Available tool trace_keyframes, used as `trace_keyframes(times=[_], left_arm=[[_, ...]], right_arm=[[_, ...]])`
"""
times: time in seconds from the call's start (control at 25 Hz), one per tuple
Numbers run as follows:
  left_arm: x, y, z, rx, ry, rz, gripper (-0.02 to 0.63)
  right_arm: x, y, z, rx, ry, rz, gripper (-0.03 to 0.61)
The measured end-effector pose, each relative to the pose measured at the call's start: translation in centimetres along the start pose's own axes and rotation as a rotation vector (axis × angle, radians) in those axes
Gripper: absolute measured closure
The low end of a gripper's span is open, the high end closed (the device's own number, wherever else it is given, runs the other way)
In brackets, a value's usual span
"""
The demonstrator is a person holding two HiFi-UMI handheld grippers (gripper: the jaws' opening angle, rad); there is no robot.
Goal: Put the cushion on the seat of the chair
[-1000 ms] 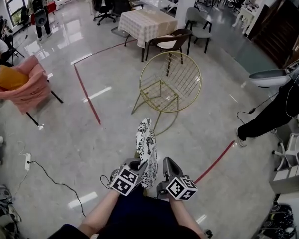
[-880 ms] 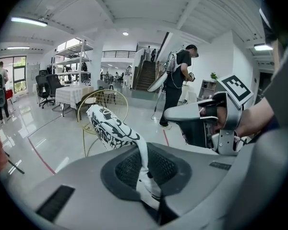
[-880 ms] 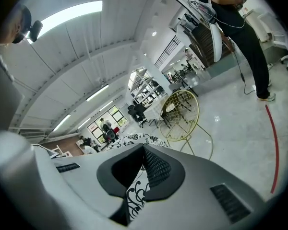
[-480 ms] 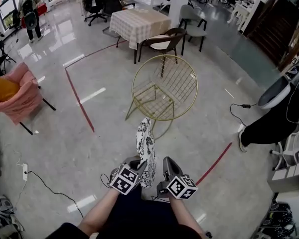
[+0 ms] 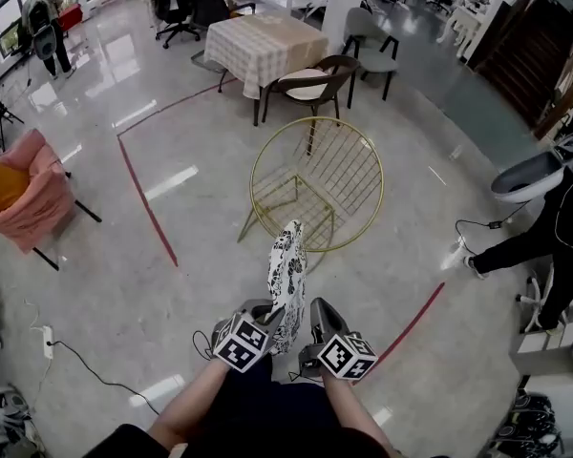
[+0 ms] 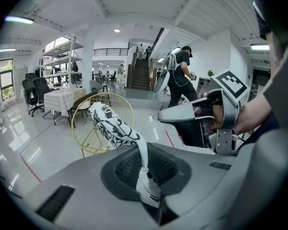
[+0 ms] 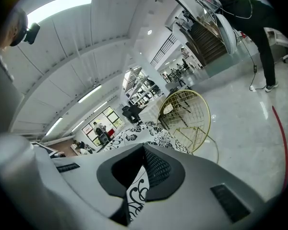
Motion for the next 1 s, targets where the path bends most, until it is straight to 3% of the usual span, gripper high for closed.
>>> trace_keyframes(times=[0.44,1.0], left_arm=[[5.5,2.3,2.2,0.005,-0.050,0.046,0.578],[9.4,4.7,4.6,-0.001,-0.132,0.143,0.578]], right_arm=[[-0.2,3.0,6.1,-0.035,-0.025,0.007,0.575],[0.1,6.0,9.8,-0.096,-0.048,-0.004,0.575]])
Point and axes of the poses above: the fingertips, and each gripper's own axes: z forward along the fingers, x to its left, y out of its top, the point moved 1 cm from there along -z, backward along the fingers, and after that the axes turned 5 degrees about z, right-handed, at the moved point
